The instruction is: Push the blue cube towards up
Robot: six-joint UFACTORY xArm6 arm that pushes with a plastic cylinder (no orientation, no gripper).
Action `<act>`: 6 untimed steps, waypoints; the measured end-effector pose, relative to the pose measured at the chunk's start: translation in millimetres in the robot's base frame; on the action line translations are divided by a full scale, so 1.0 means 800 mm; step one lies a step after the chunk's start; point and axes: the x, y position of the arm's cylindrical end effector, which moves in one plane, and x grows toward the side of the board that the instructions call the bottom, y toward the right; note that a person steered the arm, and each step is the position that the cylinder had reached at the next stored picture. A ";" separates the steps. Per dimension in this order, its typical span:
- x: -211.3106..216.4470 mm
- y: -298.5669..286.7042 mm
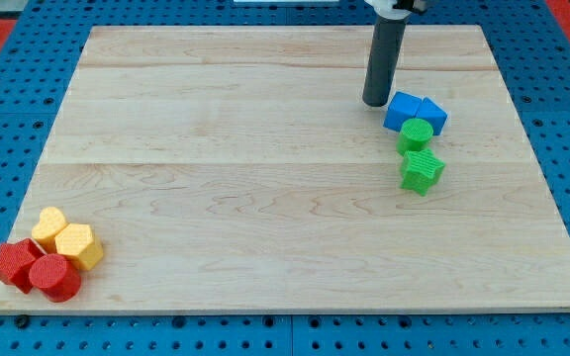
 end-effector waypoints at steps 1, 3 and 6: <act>0.012 -0.017; 0.055 -0.027; 0.017 0.028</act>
